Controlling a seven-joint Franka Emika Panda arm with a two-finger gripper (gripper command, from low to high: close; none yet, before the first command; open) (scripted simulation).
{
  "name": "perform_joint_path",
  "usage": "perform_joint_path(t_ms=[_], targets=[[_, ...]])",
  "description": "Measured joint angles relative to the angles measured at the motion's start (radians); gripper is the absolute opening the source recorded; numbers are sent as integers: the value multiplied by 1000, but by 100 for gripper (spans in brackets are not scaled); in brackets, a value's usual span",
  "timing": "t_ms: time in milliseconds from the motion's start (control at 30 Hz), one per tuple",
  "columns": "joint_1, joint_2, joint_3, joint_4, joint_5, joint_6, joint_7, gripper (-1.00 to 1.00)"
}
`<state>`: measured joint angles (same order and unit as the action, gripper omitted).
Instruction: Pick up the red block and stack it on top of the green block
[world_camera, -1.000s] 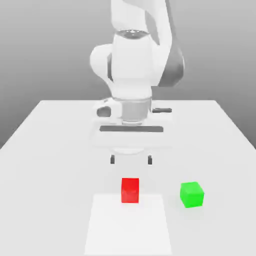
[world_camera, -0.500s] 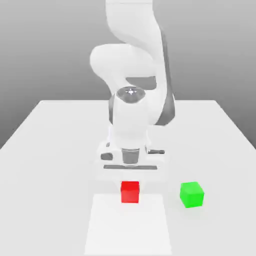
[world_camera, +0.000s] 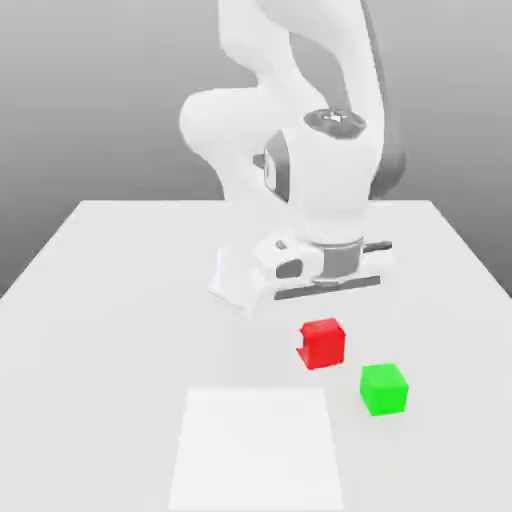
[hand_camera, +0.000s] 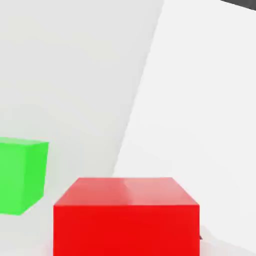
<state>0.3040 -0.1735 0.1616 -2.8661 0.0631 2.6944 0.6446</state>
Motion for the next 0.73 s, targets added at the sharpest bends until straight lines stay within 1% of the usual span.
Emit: perform_joint_path(t_ms=[100,267,300,533,733], targets=[[32,61,32,25,-19,36,-11,-100],[32,227,20,34,-109,190,50,-100],[33,245,16,35,-120,207,58,100],[34,242,17,35,-117,204,55,100],[61,59,12,28,-24,31,-11,100]])
